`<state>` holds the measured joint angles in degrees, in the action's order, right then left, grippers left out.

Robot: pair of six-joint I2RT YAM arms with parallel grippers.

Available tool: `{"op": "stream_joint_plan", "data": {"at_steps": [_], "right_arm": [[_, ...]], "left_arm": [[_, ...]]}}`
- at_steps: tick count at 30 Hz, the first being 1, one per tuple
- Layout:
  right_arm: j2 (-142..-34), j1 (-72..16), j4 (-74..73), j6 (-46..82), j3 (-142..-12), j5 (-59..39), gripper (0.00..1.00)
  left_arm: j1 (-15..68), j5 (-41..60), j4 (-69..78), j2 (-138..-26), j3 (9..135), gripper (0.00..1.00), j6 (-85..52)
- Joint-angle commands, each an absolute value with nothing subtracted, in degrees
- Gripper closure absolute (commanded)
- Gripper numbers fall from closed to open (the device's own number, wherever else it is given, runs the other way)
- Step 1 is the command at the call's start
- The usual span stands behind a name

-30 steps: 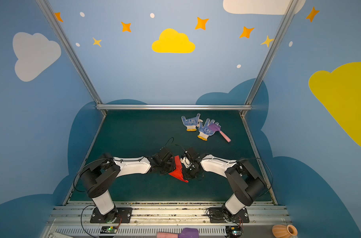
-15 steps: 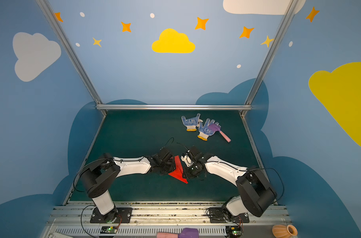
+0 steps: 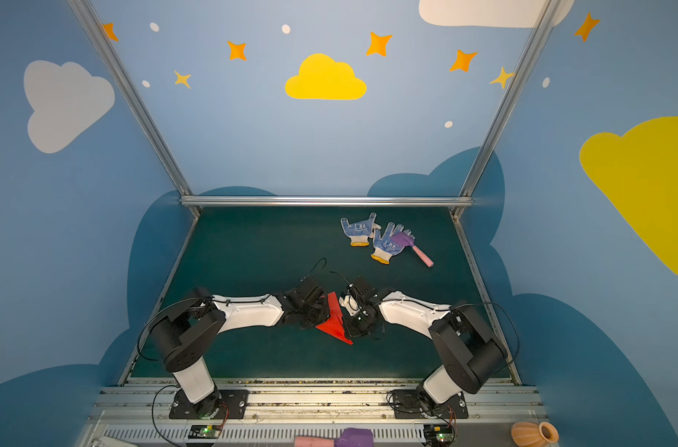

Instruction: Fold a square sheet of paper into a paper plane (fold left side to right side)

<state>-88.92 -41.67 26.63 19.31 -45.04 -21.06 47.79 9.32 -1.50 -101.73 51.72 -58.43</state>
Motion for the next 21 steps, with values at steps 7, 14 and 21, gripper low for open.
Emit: {"op": "stream_joint_plan", "data": {"at_steps": [7, 14, 21], "right_arm": [[-92.0, -41.6, 23.3, 19.4, -43.3, -23.3, 1.00], [-93.8, -41.6, 22.9, 19.5, -43.3, -23.3, 1.00], [-95.7, -41.3, 23.5, 19.4, -43.4, -23.7, 1.00]], "left_arm": [[47.7, 9.2, 1.4, -95.2, 49.4, 0.96, -52.0], [49.1, 10.9, 0.6, -91.0, 47.7, 0.96, -49.2], [51.6, 14.1, 0.6, -92.0, 47.3, 0.96, -46.5]]}}
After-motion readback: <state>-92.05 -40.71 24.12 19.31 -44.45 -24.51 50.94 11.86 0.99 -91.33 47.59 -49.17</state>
